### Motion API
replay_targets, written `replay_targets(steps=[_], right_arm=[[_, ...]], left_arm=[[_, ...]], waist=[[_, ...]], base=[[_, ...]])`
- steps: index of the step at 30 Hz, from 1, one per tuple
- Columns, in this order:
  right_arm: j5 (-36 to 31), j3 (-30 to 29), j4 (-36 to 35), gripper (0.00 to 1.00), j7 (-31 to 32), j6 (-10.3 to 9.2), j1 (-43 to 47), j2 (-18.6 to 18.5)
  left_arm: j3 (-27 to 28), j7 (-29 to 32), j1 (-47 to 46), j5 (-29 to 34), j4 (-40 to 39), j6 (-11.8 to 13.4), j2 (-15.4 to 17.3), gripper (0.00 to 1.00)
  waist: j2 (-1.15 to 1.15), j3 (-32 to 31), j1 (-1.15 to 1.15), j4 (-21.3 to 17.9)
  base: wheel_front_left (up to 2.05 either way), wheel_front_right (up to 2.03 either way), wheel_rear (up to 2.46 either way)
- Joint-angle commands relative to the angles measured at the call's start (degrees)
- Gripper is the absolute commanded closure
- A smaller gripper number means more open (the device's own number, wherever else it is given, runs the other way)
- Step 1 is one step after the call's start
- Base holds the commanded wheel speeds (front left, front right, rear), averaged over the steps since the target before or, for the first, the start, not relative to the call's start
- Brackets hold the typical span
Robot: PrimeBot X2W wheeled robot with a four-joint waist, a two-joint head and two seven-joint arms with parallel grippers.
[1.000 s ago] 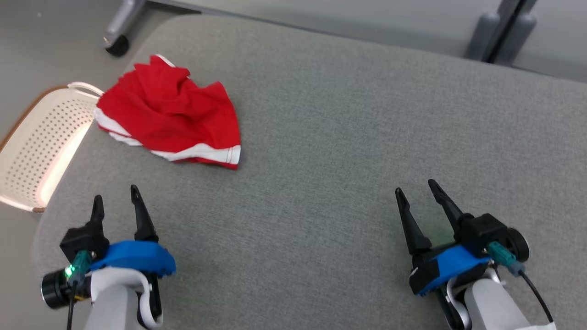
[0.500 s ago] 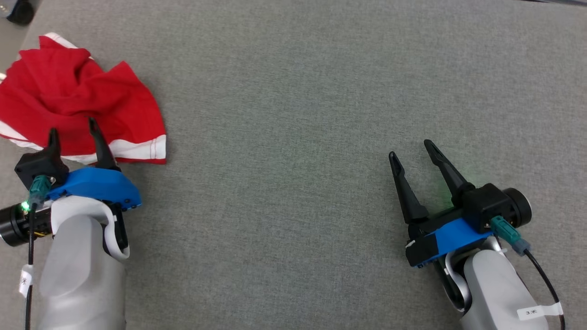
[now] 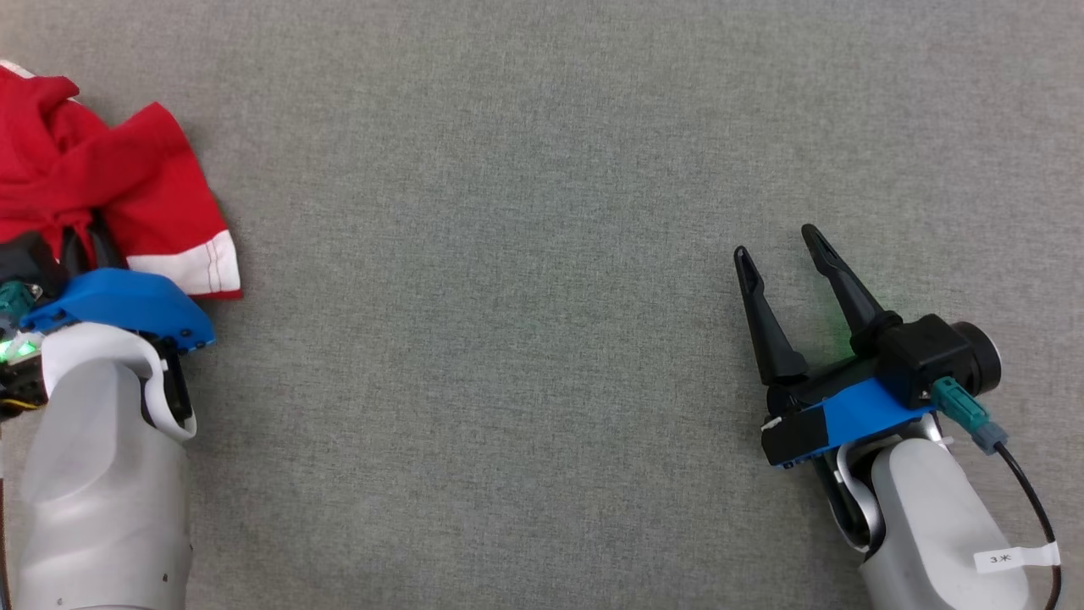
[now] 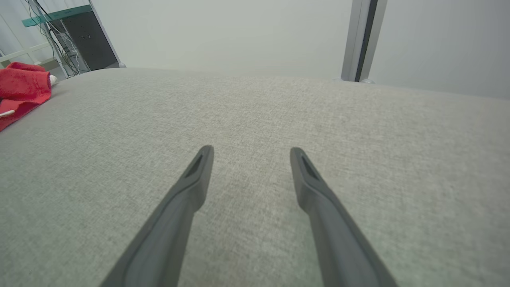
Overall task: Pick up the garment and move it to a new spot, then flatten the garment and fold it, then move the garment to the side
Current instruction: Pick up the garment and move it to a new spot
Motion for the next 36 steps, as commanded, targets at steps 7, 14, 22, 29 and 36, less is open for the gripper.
replay_targets(steps=[7,14,22,29,36], right_arm=[[0.86,-1.30,1.65,0.00,0.04,-0.03,1.30,1.26],[1.99,-1.14,3.01,0.00,0.03,-0.03,2.86,1.98],[6.36,1.90,3.91,0.00,0.03,-0.03,4.07,1.99],[7.51,2.74,4.51,0.00,0.03,-0.02,5.05,2.01],[7.81,3.10,5.18,0.00,0.03,-0.02,5.98,2.00]], left_arm=[[-1.12,-0.17,1.39,1.96,-10.52,-2.57,-1.47,1.00],[-3.62,-0.16,3.85,2.98,-17.62,-5.14,-4.90,1.00],[-10.97,-0.16,8.55,2.51,-18.55,-7.25,-7.22,1.00],[-21.86,-0.16,11.64,-7.82,-18.35,-6.39,-7.28,1.00],[-30.12,-0.16,15.05,-14.80,-18.92,-1.34,-7.28,0.55]], waist=[[-0.01,-5.19,0.00,-2.34],[-0.01,-10.54,0.00,-7.14],[-0.01,-14.59,0.00,-15.67],[-0.01,-16.20,0.00,-21.84],[-0.01,-17.86,0.00,-23.96]], base=[[0.00,0.00,0.00],[0.00,0.00,0.00],[0.00,0.00,0.00],[0.00,0.00,0.00],[0.00,0.00,0.00]])
